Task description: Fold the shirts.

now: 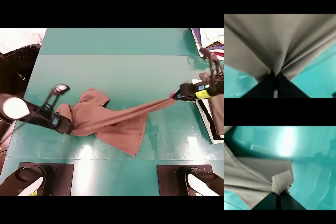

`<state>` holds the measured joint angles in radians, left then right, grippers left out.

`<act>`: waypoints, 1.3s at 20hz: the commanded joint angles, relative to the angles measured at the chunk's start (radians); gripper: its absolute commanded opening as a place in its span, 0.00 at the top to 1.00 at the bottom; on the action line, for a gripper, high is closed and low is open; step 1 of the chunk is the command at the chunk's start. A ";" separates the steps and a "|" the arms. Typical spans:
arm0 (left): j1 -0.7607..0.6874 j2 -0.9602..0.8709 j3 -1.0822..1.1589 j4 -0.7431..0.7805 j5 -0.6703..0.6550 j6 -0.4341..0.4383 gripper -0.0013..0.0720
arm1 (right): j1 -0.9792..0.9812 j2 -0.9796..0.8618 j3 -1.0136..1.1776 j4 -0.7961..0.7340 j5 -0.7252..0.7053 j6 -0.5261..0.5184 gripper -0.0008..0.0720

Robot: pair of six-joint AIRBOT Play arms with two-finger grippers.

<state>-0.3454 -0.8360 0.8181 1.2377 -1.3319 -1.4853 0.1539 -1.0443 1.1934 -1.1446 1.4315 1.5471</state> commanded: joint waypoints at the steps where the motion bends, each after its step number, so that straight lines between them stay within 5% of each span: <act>1: -0.064 -0.001 -0.082 -0.072 0.046 0.001 0.45 | 0.011 0.043 -0.084 -0.007 -0.051 0.000 0.96; 2: -0.064 -0.001 -0.053 -0.062 0.059 0.001 0.16 | 0.011 0.052 -0.092 -0.007 -0.066 0.000 0.96; 3: -0.059 -0.001 -0.013 -0.043 0.068 0.001 0.15 | 0.011 0.059 -0.097 -0.007 -0.076 0.000 0.96; 8: 0.071 -0.043 0.193 0.140 0.230 -0.008 0.15 | 0.011 0.059 -0.098 0.000 -0.080 0.000 0.96; 15: 0.307 -0.411 0.219 0.080 0.213 0.028 0.15 | 0.011 0.059 -0.098 0.000 -0.089 0.000 0.96; 23: 0.314 -0.530 0.219 -0.014 0.195 0.107 0.15 | 0.011 0.059 -0.098 0.000 -0.105 0.001 0.96; 26: 0.314 -0.530 0.219 -0.014 0.174 0.107 0.71 | 0.011 0.059 -0.098 0.000 -0.105 0.001 0.96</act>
<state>-0.0338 -1.3567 1.0355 1.2407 -1.1389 -1.3907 0.1654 -0.9855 1.0950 -1.1442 1.3300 1.5478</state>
